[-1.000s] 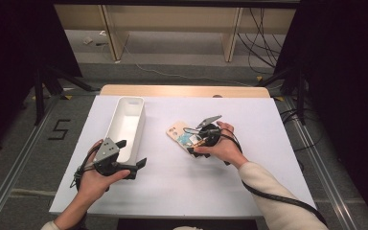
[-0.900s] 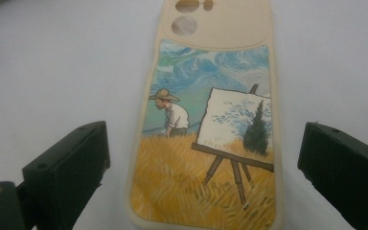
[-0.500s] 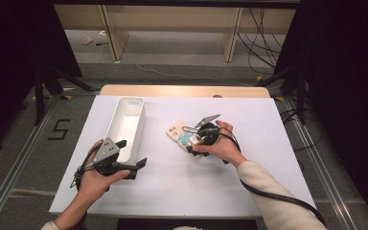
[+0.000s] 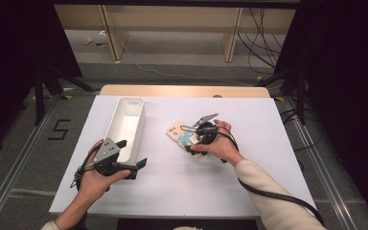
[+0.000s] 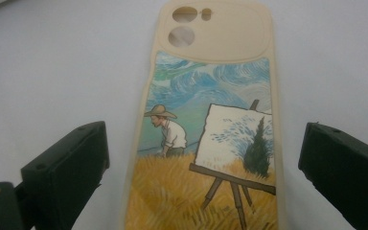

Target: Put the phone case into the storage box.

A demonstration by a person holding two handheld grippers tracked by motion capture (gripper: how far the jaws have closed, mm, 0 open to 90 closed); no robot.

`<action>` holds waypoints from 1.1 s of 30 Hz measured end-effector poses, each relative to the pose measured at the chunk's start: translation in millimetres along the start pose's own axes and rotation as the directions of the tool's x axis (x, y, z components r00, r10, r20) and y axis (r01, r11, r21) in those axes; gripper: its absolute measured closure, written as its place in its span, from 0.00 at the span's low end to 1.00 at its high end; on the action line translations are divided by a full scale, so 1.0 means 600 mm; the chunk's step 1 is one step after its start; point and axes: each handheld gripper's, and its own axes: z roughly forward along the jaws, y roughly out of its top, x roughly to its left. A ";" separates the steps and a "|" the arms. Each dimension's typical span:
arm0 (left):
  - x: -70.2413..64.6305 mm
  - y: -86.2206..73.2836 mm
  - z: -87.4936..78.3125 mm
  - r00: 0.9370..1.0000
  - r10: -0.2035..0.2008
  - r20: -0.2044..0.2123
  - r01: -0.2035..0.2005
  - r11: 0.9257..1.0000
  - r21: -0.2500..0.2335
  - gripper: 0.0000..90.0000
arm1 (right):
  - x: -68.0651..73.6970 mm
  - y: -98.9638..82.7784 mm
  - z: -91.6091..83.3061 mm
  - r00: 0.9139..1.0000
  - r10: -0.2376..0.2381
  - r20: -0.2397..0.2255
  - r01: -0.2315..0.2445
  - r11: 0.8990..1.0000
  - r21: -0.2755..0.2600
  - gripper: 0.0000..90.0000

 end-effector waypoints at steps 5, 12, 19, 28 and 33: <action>0.000 0.000 0.000 1.000 0.000 -0.001 0.000 1.000 0.000 0.02 | 0.000 0.001 0.003 1.000 0.000 -0.004 0.000 1.000 0.002 0.02; -0.001 0.000 0.000 1.000 -0.001 -0.001 0.001 1.000 0.001 0.02 | 0.001 0.004 0.010 1.000 -0.001 -0.001 0.001 1.000 0.010 0.01; 0.000 0.000 0.000 1.000 0.000 -0.001 0.000 1.000 0.000 0.02 | 0.001 0.005 0.018 1.000 0.000 0.000 0.000 1.000 0.019 0.02; -0.001 0.000 0.000 1.000 0.000 -0.001 0.000 1.000 0.001 0.02 | -0.001 0.006 0.027 1.000 -0.001 -0.001 0.001 0.999 0.035 0.02; -0.001 0.000 0.000 1.000 0.000 -0.001 0.000 1.000 0.001 0.02 | -0.004 0.003 0.029 1.000 0.002 -0.003 -0.002 0.999 0.042 0.02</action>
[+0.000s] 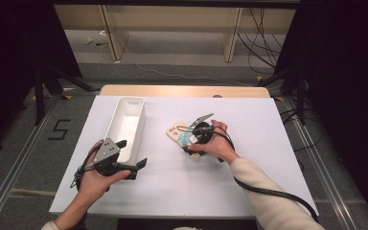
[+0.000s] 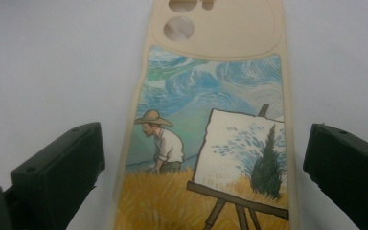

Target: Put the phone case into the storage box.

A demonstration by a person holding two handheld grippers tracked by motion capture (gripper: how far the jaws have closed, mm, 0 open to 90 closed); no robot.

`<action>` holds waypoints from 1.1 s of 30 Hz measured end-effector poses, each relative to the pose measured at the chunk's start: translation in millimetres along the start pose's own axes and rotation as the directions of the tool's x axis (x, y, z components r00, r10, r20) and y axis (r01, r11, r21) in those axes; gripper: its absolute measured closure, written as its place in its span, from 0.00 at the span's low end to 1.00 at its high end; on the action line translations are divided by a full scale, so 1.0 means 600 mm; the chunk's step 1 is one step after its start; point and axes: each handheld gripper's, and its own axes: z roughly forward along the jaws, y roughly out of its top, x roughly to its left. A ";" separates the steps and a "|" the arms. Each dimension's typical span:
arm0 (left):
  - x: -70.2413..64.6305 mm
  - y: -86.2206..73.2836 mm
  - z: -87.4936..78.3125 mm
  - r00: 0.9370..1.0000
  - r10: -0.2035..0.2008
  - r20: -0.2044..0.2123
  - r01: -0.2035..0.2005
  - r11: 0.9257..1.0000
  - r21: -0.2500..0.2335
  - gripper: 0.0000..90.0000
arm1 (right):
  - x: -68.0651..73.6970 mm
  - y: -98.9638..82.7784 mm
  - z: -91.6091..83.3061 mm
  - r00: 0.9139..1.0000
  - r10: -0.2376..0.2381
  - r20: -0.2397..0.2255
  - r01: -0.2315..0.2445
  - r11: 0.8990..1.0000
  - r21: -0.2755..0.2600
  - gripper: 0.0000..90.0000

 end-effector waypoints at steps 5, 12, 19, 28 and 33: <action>0.000 0.000 0.000 1.000 0.002 0.001 -0.002 1.000 0.000 0.02 | -0.001 -0.001 0.000 1.000 0.002 -0.004 -0.002 1.000 0.001 0.02; -0.001 0.000 0.000 1.000 0.002 0.001 -0.002 1.000 0.001 0.02 | -0.003 -0.003 0.004 1.000 0.001 -0.007 -0.001 1.000 0.002 0.03; 0.000 0.000 0.001 1.000 0.003 0.001 -0.003 1.000 0.001 0.02 | -0.005 -0.004 0.005 1.000 0.000 -0.013 0.000 1.000 0.010 0.03; -0.001 0.000 0.001 1.000 0.003 0.001 -0.003 1.000 0.001 0.02 | -0.005 -0.003 0.007 1.000 -0.007 -0.012 0.007 1.000 0.019 0.03; -0.001 0.000 0.001 1.000 0.004 0.001 -0.004 1.000 0.001 0.02 | -0.005 -0.003 0.008 1.000 -0.019 -0.007 0.019 1.000 0.019 0.03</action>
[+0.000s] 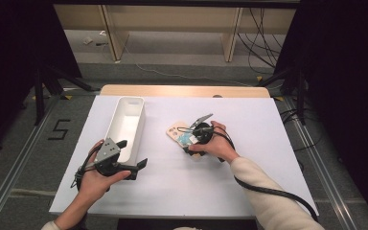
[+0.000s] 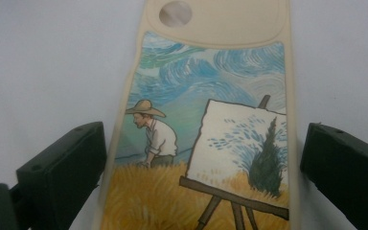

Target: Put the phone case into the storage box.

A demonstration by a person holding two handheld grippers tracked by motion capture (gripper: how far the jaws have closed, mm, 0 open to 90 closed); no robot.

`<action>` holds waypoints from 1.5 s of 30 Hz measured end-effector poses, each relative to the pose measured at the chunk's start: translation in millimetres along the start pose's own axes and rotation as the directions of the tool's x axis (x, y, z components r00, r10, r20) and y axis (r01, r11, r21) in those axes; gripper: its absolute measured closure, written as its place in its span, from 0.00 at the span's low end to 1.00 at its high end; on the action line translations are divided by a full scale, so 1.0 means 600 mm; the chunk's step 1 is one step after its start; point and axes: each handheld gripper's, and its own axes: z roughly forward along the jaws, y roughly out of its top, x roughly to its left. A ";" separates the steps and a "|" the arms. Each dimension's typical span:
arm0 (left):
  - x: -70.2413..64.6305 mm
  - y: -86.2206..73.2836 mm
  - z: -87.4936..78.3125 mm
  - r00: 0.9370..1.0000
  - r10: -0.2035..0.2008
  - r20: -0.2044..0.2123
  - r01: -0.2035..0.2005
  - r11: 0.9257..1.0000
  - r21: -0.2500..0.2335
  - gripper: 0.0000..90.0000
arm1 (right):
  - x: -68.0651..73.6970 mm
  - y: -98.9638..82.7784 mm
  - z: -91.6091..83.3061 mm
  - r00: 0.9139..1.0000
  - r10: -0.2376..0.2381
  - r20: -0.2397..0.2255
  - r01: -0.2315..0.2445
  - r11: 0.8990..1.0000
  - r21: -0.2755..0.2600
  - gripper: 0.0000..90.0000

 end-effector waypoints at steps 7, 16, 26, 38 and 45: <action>0.000 0.000 0.000 1.000 0.000 0.000 0.000 1.000 0.000 0.02 | 0.003 0.002 0.002 1.000 -0.016 0.015 0.016 1.000 0.013 0.04; 0.000 0.000 0.000 1.000 -0.001 0.001 0.001 1.000 0.000 0.02 | 0.004 0.003 0.002 1.000 -0.022 0.017 0.022 1.000 0.013 0.06; 0.000 0.000 0.000 1.000 0.000 0.001 0.000 1.000 0.000 0.02 | 0.006 0.004 0.000 1.000 -0.023 0.016 0.023 1.000 0.017 0.09; 0.000 0.000 0.000 1.000 0.000 0.001 0.000 1.000 0.000 0.02 | 0.007 0.004 0.000 0.999 -0.019 0.026 0.018 1.000 0.017 0.10; 0.000 0.000 0.000 1.000 -0.004 0.001 0.004 1.000 -0.001 0.02 | 0.008 0.003 0.000 0.999 -0.021 0.031 0.020 1.000 0.013 0.10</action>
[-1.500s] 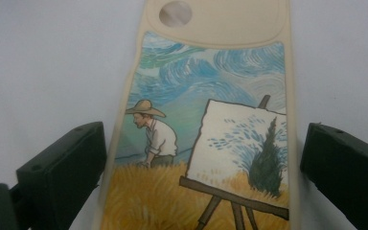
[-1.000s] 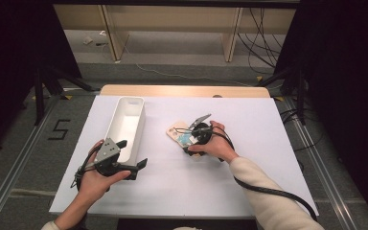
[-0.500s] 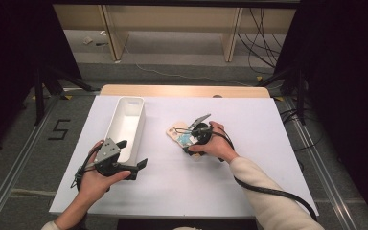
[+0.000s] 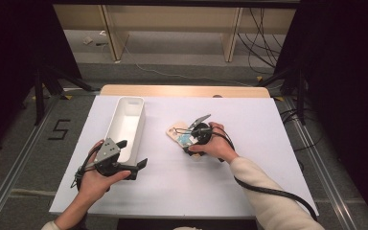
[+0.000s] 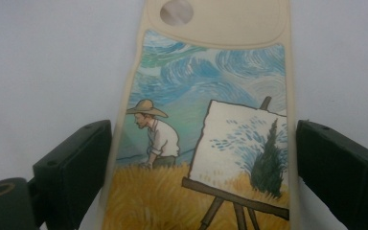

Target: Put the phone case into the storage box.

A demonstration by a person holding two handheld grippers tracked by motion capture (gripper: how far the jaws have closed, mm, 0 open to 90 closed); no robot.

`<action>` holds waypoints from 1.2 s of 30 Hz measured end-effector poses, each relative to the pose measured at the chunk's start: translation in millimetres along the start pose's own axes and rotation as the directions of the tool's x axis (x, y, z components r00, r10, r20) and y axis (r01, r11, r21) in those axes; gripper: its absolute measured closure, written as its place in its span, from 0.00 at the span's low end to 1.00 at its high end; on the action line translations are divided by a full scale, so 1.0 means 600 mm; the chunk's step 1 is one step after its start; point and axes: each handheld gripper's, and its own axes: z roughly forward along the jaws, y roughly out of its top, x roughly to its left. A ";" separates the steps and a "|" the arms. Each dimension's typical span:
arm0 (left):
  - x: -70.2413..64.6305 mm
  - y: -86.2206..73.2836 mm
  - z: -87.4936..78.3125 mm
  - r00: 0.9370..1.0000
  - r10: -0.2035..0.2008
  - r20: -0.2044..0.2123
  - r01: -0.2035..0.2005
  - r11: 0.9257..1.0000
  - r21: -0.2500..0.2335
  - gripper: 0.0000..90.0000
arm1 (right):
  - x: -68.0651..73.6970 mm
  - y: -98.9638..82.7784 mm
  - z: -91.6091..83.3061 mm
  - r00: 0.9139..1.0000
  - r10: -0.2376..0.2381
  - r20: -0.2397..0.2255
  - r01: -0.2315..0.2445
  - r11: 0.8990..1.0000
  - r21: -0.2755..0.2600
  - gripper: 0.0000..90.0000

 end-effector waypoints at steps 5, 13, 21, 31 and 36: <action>0.000 0.000 0.001 1.000 -0.001 0.002 0.001 1.000 0.000 0.02 | 0.001 0.000 0.000 1.000 0.004 0.002 -0.004 1.000 0.000 0.10; -0.001 0.001 0.000 1.000 0.006 0.002 -0.006 1.000 0.000 0.02 | 0.001 0.000 -0.001 1.000 0.009 0.003 -0.009 1.000 -0.003 0.11; -0.002 0.001 0.001 1.000 0.004 0.003 -0.004 1.000 -0.001 0.02 | 0.001 -0.001 -0.004 0.999 0.033 -0.005 -0.033 0.999 -0.010 0.12; -0.003 0.002 0.001 1.000 0.004 0.002 -0.004 1.000 -0.002 0.02 | -0.002 0.000 -0.011 0.998 0.058 -0.019 -0.058 0.997 -0.042 0.13; -0.003 0.002 0.000 1.000 0.003 0.000 -0.003 1.000 -0.004 0.02 | -0.002 0.001 -0.019 0.997 0.067 -0.024 -0.068 0.996 -0.062 0.13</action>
